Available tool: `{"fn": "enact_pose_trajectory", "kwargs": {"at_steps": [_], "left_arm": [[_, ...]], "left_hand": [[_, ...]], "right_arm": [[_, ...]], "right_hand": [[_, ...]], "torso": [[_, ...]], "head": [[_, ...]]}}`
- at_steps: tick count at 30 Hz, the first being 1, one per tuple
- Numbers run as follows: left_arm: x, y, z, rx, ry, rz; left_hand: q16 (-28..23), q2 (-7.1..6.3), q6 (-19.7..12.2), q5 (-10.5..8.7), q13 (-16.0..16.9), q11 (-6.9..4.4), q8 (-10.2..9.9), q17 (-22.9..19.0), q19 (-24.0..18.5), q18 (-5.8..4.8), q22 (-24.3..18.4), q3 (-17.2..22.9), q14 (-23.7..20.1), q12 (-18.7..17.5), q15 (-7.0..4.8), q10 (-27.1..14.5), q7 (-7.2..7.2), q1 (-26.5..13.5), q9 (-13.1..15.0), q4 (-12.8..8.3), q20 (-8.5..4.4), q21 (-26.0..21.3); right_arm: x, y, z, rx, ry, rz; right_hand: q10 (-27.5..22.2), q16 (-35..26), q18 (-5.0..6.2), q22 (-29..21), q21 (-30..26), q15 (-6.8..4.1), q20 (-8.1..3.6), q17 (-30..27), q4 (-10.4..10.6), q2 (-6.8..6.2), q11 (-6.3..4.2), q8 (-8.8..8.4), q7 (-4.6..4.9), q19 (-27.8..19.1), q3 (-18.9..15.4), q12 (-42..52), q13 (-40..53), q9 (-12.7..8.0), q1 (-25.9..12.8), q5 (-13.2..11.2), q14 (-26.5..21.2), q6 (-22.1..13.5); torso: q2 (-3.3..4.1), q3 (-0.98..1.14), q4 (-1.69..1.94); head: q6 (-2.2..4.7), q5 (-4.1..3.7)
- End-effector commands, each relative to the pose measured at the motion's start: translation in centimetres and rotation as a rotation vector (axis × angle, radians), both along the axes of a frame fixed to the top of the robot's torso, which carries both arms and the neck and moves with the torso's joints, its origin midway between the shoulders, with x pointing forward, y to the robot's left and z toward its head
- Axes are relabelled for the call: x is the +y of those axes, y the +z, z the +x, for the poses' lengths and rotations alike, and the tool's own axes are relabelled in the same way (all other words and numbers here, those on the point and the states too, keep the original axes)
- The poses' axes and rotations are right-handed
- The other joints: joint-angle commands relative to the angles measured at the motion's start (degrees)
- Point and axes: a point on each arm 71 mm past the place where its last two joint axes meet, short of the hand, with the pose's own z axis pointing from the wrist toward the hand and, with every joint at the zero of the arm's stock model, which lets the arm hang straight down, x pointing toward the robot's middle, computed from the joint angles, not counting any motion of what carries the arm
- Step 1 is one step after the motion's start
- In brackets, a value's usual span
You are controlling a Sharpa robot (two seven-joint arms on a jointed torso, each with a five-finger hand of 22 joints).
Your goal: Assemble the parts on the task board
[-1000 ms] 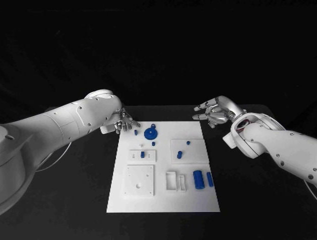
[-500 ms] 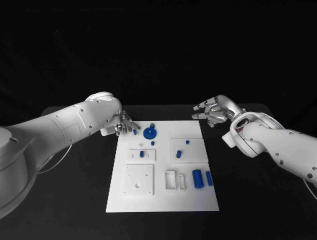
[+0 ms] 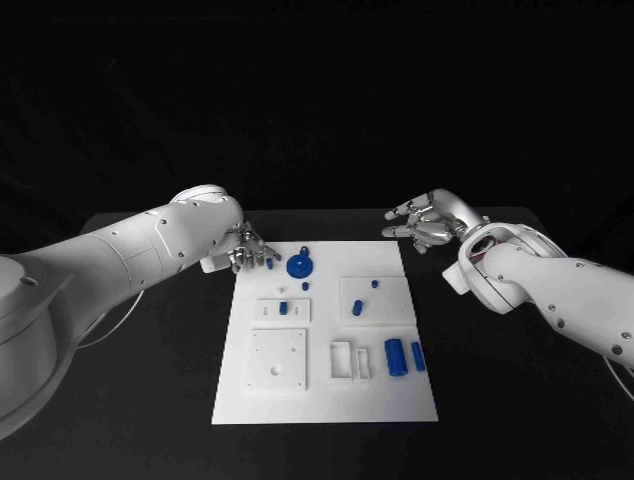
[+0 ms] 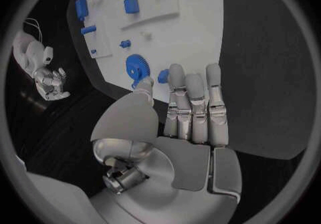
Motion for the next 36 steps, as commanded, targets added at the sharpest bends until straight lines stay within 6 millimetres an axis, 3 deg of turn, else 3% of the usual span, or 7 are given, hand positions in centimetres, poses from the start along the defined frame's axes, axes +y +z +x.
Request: {"fn": "enact_pose_trajectory", "kwargs": {"at_steps": [1, 13, 18, 19, 22, 36], "left_arm": [[-0.43, -0.13, -0.08, 0.016, -0.026, -0.010], [-0.39, -0.14, 0.00, 0.013, -0.022, -0.021], [-0.41, -0.13, 0.03, 0.013, -0.020, -0.026], [-0.41, -0.13, 0.04, 0.014, -0.021, -0.027], [-0.42, -0.14, 0.05, 0.015, -0.021, -0.030], [-0.31, -0.19, 0.07, 0.024, -0.024, -0.036]], "left_hand": [[0.0, 0.78, -0.2, -0.20, -0.1, 0.19, 0.0, -0.1, -0.4, -0.86, 1.2, -0.1, -0.3, 0.0, -0.05, -0.3, 0.30, 0.0, -0.4, -0.6, 0.18, -0.3], [-0.1, 2.70, -0.7, -0.06, -0.2, 0.23, 0.0, -0.2, -0.4, -0.86, 1.2, -0.7, -0.4, -0.1, -0.01, -0.4, 0.37, 0.7, -1.5, -2.4, 0.22, -0.4], [-0.5, 4.35, -0.6, -0.25, -0.4, 0.45, -1.4, -0.4, -0.6, -0.86, 1.1, -0.9, -0.6, -0.6, 0.14, -0.6, 0.69, 1.0, -4.6, -2.6, 0.32, -0.7], [-1.0, 5.37, -0.9, -3.05, -0.7, 0.65, -2.1, -0.7, -0.7, -0.86, 1.1, -0.7, -0.7, -1.0, 0.29, -0.8, 0.98, 1.1, -5.8, -2.3, 0.43, -1.0], [-1.3, 6.13, -0.7, -4.31, -1.0, 0.79, -2.5, -1.0, -0.6, -0.86, 1.1, -0.8, -0.7, -1.6, 0.39, -0.7, 1.16, 1.1, -8.4, -2.8, 0.53, -1.5], [-1.3, 7.05, -1.2, -4.68, -1.1, 0.87, -1.8, -1.0, -0.3, -0.86, 1.2, -0.8, -0.8, -1.8, 0.47, -0.8, 1.26, 2.0, -10.7, -3.9, 0.60, -2.3]], "right_arm": [[0.14, 0.02, -0.03, -0.001, 0.009, 0.001], [0.15, 0.04, -0.04, -0.001, 0.009, 0.002], [0.17, 0.04, -0.04, -0.001, 0.009, 0.002], [0.17, 0.04, -0.04, -0.002, 0.009, 0.002], [0.17, 0.05, -0.04, -0.001, 0.009, 0.002], [0.20, 0.06, -0.04, -0.002, 0.010, 0.002]], "right_hand": [[0.1, 0.0, 0.86, 2.0, 0.3, -0.04, 0.06, 0.1, -0.1, 0.00, -0.06, -0.23, 0.29, 1.6, 0.4, -0.2, 0.0, -0.1, -0.3, 0.2, 0.1, -0.1], [0.2, 0.1, 0.84, 2.1, 0.6, -0.05, 0.05, 0.2, 0.0, 0.01, -0.06, -0.23, 0.28, 1.6, 0.4, -0.1, 0.0, -0.1, -0.2, 0.3, 0.2, -0.1], [0.2, 0.1, 0.84, 2.1, 0.6, -0.05, 0.05, 0.2, 0.0, 0.01, -0.06, -0.23, 0.28, 1.6, 0.4, -0.1, 0.0, -0.1, -0.2, 0.3, 0.2, -0.1], [0.2, 0.1, 0.84, 2.1, 0.6, -0.05, 0.05, 0.2, 0.0, 0.01, -0.06, -0.23, 0.28, 1.6, 0.4, -0.1, 0.0, -0.1, -0.2, 0.3, 0.2, -0.1], [0.2, 0.1, 0.84, 2.1, 0.6, -0.05, 0.05, 0.2, 0.0, 0.01, -0.06, -0.23, 0.28, 1.6, 0.4, -0.1, 0.0, -0.1, -0.2, 0.3, 0.2, -0.1], [0.2, 0.1, 0.84, 2.1, 0.6, -0.05, 0.05, 0.2, 0.0, 0.01, -0.06, -0.23, 0.28, 1.6, 0.4, -0.1, 0.0, -0.1, -0.2, 0.3, 0.2, -0.1]], "torso": [[0.00, -0.07, -0.06], [0.00, -0.04, -0.03], [0.02, -0.03, -0.07], [0.00, -0.03, -0.08], [-0.01, -0.02, -0.07], [0.02, -0.01, -0.07]], "head": [[-0.05, 0.06], [-0.10, 0.02], [-0.07, 0.04], [-0.10, 0.06], [-0.16, 0.00], [-0.33, -0.17]]}}
